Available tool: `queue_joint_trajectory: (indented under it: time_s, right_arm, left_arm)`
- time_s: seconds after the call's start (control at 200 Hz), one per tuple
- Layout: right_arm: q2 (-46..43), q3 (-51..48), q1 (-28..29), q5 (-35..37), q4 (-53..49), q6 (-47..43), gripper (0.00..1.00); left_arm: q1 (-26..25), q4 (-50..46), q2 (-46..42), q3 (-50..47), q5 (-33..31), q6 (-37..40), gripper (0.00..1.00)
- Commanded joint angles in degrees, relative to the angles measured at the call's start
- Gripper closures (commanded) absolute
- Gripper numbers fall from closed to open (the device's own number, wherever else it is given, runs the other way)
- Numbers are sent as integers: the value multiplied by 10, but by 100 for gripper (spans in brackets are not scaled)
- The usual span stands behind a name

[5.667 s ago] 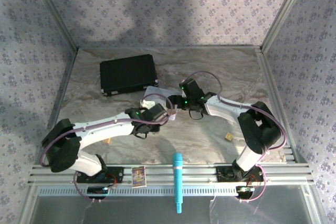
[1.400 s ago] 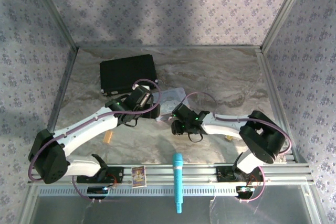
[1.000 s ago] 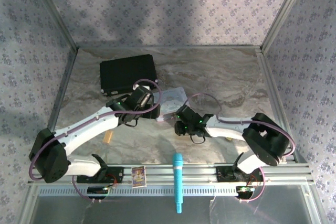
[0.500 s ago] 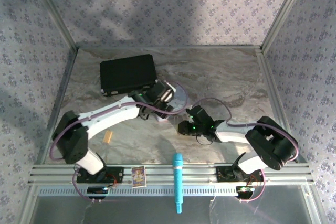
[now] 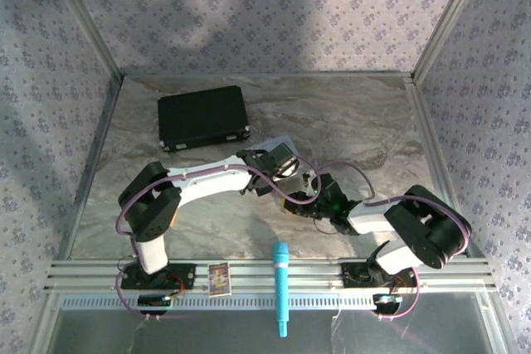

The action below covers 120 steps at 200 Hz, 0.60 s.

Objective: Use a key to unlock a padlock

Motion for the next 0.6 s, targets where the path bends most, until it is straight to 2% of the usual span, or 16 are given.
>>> queue_joint_trajectory:
  time_s: [0.0,0.095,0.215,0.395,0.595]
  right_arm:
    - [1,-13,-1,1,73,35,100]
    - [12,-20,-8,0,122,56,100]
    - [15,-16,-10,14,118,59,100]
    - [30,-31,-33,18,171,95,100]
    - [70,-29,-19,63,236,160,100]
  left_arm:
    - [3,-15,11,-23,9,4,52]
    - [3,-12,17,-31,15,1,55]
    - [2,-7,21,-42,23,-4,56]
    - [1,-1,21,-55,29,-9,58]
    - [1,1,24,-58,32,-10,59]
